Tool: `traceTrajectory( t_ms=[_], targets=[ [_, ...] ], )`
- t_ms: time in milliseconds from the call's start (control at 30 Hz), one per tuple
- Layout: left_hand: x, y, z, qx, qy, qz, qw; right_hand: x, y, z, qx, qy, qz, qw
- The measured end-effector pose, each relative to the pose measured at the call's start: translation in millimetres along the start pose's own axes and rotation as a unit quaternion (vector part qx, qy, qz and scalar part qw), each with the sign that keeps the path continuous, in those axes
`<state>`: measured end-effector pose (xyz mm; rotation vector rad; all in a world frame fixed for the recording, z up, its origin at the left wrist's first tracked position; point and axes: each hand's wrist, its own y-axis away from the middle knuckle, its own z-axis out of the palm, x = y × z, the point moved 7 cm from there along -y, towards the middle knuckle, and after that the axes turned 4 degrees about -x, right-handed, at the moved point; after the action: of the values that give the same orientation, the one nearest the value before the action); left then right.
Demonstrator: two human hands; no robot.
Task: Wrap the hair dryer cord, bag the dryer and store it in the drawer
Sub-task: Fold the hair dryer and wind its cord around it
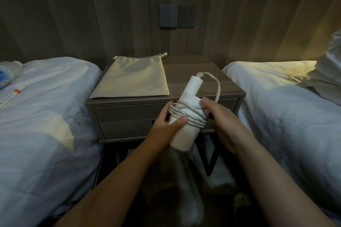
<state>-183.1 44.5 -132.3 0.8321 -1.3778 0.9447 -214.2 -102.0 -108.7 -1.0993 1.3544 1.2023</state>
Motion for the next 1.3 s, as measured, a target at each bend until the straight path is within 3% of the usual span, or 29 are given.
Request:
traceTrajectory(
  t_ms=[233,500,800,1100,1300],
  targets=[
    [-2.1,4.1,0.0,0.021,-0.134,0.013,0.991,16.7,-2.1,-0.7,-0.002,-0.083,-0.008,0.997],
    [13.5,15.5,10.9,0.022,-0.317,0.069,0.946,18.2,2.6,-1.9,0.006,-0.147,-0.021,0.989],
    [32.3,2.3,6.2,-0.004,-0.255,0.045,0.966,-12.0,2.5,-4.3,0.089,-0.1,-0.03,0.991],
    [69.9,-47.1,-25.1,0.033,-0.28,0.042,0.958,-55.2,-58.2,10.2,-0.048,-0.059,0.023,0.997],
    [84.9,-111.3,-39.3,0.028,-0.29,0.045,0.956,-79.9,-115.7,4.8,-0.044,-0.107,0.02,0.993]
  ],
)
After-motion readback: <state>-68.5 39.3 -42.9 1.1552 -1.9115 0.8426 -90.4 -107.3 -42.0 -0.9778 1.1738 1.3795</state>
